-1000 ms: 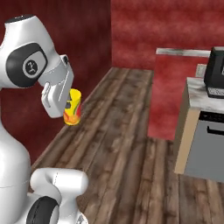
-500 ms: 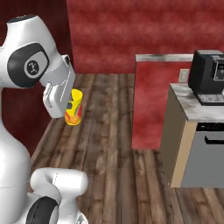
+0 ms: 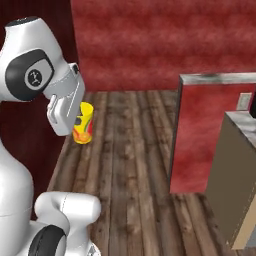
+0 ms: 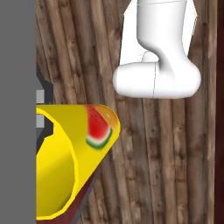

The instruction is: There is a tray on the dining counter. Grab the cup, mug, and pitcher and place them on the tray. The pitcher may be placed next to the tray if it cannot fit the tray.

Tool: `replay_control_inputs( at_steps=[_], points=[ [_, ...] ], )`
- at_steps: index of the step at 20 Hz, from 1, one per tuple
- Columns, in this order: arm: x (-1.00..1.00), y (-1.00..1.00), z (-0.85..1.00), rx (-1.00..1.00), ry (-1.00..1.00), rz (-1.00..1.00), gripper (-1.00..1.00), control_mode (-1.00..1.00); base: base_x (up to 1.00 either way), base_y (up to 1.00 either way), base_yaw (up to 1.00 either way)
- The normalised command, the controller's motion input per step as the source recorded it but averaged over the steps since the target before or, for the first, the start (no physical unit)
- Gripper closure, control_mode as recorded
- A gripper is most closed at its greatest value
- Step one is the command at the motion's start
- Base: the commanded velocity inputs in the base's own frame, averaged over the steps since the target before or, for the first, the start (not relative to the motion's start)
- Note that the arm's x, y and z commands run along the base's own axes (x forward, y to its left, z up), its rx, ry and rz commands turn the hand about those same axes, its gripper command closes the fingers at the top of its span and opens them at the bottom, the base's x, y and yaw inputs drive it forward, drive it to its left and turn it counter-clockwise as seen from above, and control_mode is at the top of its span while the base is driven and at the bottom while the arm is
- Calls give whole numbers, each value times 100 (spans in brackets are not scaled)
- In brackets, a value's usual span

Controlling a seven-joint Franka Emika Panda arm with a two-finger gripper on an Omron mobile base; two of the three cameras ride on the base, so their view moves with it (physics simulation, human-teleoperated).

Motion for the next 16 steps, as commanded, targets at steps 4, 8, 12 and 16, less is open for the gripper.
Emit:
replay_control_inputs(
  at_steps=[4,8,12,16],
  points=[
    [0,0,0,0,0,0,100,100,100,72,-12],
    [0,0,0,0,0,0,100,100,100,62,-12],
    [0,0,0,0,0,0,100,100,100,52,-12],
    [0,0,0,0,0,0,100,100,100,47,-14]
  ],
)
